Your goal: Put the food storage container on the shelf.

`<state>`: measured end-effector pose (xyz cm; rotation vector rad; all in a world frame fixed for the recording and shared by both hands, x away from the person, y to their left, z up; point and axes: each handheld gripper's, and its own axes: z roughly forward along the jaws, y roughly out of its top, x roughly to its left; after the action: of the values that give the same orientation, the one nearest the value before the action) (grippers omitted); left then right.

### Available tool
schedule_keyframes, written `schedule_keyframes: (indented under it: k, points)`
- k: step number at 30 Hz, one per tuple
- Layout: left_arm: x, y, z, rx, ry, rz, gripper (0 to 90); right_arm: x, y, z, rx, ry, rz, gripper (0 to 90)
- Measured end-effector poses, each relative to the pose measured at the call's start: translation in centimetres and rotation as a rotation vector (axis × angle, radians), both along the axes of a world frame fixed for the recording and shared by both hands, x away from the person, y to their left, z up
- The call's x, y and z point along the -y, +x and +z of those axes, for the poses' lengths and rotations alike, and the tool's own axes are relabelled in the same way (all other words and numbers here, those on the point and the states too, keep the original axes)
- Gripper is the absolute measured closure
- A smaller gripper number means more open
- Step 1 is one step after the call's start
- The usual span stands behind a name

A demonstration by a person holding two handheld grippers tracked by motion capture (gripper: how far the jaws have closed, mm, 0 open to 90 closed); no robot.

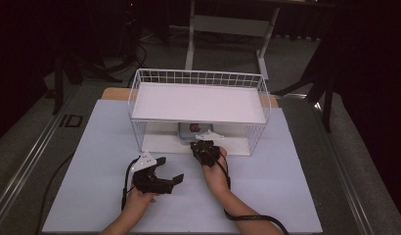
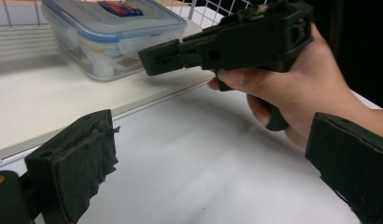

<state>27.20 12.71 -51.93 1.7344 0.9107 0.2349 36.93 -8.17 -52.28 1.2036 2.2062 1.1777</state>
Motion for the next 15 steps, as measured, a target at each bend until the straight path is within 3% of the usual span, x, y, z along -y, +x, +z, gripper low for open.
schedule_keyframes:
  k: [10, 15]
  points:
    - [-0.2, -0.1, 0.1, 0.005, 0.002, 0.002, 2.7, -0.7, 1.3, -0.1, 0.011, -0.020, -0.026, 89.7]
    - [-0.1, -0.1, 0.2, 0.015, 0.003, -0.003, 2.7, -0.5, 1.0, 0.1, 0.021, -0.014, -0.018, 89.3]
